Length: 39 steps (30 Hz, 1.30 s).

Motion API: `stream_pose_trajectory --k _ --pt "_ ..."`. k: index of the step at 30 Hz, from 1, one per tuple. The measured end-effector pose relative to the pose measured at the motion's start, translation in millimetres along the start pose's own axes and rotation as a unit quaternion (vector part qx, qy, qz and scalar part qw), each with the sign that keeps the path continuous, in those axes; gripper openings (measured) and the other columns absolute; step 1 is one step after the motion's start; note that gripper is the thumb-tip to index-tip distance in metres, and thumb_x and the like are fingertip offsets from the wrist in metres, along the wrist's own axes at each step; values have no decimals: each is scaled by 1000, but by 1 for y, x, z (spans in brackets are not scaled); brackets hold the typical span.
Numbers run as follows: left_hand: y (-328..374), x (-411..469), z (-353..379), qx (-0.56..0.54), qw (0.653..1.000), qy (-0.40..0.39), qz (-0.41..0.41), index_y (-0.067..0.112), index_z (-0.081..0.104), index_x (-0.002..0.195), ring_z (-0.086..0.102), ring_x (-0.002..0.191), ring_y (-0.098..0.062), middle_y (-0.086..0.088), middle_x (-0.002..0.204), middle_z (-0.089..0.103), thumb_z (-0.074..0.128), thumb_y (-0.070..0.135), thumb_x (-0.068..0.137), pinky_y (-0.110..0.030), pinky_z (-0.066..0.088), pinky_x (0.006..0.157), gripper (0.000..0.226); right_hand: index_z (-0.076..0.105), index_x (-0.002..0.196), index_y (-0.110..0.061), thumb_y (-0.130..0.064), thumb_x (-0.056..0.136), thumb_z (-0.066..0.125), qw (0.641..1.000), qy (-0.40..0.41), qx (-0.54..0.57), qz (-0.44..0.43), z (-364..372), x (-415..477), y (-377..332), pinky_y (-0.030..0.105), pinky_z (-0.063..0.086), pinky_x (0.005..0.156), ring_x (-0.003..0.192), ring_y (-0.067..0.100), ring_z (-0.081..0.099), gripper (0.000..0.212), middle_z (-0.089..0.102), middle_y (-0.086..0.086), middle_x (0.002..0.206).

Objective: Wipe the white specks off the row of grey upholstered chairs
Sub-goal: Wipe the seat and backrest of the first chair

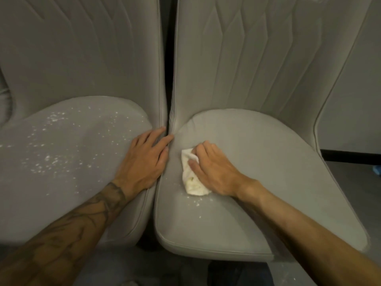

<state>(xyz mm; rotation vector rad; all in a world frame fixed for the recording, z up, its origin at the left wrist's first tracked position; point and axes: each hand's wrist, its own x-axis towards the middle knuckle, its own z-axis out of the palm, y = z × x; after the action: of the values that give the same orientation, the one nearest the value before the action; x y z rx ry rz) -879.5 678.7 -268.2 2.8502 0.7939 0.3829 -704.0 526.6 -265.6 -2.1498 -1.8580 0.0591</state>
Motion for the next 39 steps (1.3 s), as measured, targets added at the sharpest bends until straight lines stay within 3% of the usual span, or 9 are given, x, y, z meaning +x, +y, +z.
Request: stream_pose_trajectory --k 4,10,15,21,26,29,33,36,39 --pt "1 0 -2 -11 1000 0 2 20 52 150 43 141 -28 -8 158 45 33 34 106 -44 31 118 50 47 115 -8 -34 105 32 993 -6 -61 101 -5 35 15 41 35 97 107 33 47 32 50 14 116" --pt "2 -2 -10 -27 999 -13 15 14 54 148 44 142 -33 -11 158 46 38 26 104 -46 32 118 48 44 102 -19 -39 105 30 997 -25 52 -57 3 -29 -46 40 41 85 91 22 43 25 44 3 103" --pt "-2 -9 -17 -13 999 -19 43 10 59 143 50 138 -35 -14 154 51 41 23 104 -47 33 117 45 48 112 -8 -34 106 33 997 -24 -32 68 -11 13 -28 43 36 96 104 31 46 30 49 13 113" --pt "-1 -20 -16 -13 999 -8 47 8 60 141 54 134 -36 -16 148 56 32 27 105 -47 37 115 50 49 102 -12 -36 102 35 999 -10 26 -22 7 -13 -55 41 39 86 94 28 46 27 48 10 104" --pt "0 -27 -18 -37 999 4 24 5 63 136 55 132 -35 -17 145 59 41 20 106 -46 37 115 40 46 116 -10 -35 105 30 996 -30 -60 64 1 33 -52 42 36 98 108 30 46 32 48 11 118" --pt "2 -29 -20 -39 999 -12 26 4 62 137 53 135 -34 -16 147 57 26 31 101 -46 36 117 58 48 109 -12 -35 105 31 1000 -20 -14 -13 2 -3 -69 40 38 93 100 27 45 29 47 8 111" --pt "0 -29 -20 -33 999 4 31 5 62 137 52 135 -34 -14 148 56 33 20 104 -47 37 116 47 44 103 -19 -39 106 31 993 -72 57 -71 -4 -51 -76 32 38 85 91 16 41 24 42 -3 103" --pt "1 -28 -19 -30 999 13 32 5 62 137 51 136 -34 -15 149 55 49 8 104 -47 36 117 36 49 108 -9 -32 106 35 998 -54 -2 -10 -11 -20 -57 39 37 94 99 27 46 27 48 9 109" --pt "1 -27 -18 -26 999 17 32 4 63 135 52 135 -35 -16 147 57 52 6 103 -47 36 116 34 50 109 -5 -29 106 35 998 -36 -22 54 -15 -4 -47 42 35 98 105 32 47 29 50 14 111"
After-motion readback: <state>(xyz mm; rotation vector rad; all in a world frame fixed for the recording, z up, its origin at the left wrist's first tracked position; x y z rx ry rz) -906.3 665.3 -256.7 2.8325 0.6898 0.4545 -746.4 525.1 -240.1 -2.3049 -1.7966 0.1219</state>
